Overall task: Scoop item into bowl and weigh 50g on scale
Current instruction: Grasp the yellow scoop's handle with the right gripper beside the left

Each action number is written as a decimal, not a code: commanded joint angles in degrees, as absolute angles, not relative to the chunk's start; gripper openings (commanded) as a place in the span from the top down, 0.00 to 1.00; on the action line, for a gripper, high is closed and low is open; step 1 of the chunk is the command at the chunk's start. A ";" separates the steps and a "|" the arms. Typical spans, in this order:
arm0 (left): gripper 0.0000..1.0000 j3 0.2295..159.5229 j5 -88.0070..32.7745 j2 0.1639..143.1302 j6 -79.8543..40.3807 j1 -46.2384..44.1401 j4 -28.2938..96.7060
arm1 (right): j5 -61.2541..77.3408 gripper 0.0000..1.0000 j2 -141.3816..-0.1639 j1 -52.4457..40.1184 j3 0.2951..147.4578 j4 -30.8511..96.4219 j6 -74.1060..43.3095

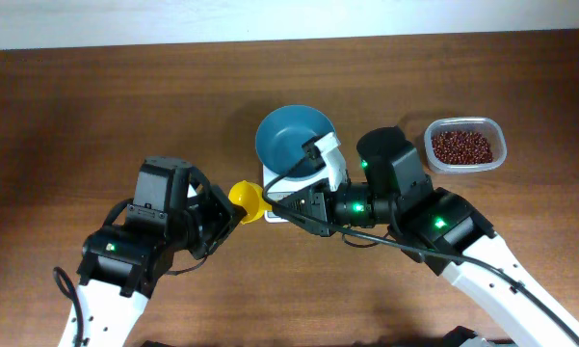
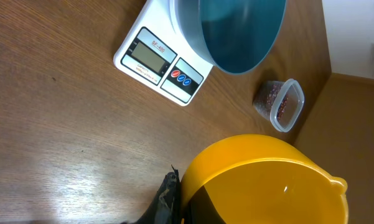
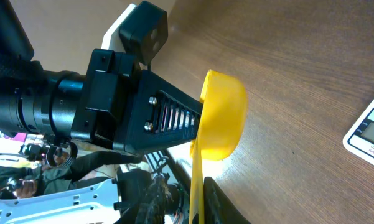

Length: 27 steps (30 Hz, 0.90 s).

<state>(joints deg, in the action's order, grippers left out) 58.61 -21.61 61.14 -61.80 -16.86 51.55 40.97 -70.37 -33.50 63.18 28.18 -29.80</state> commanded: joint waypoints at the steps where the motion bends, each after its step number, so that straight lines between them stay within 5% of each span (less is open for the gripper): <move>1: 1.00 59.29 -21.21 61.19 -62.67 -17.17 51.40 | 41.71 0.79 -70.89 -34.13 62.78 27.59 -29.47; 27: 1.00 59.29 -15.22 61.19 -63.37 -19.51 52.80 | 42.57 0.86 -74.96 -34.11 62.78 25.69 -29.67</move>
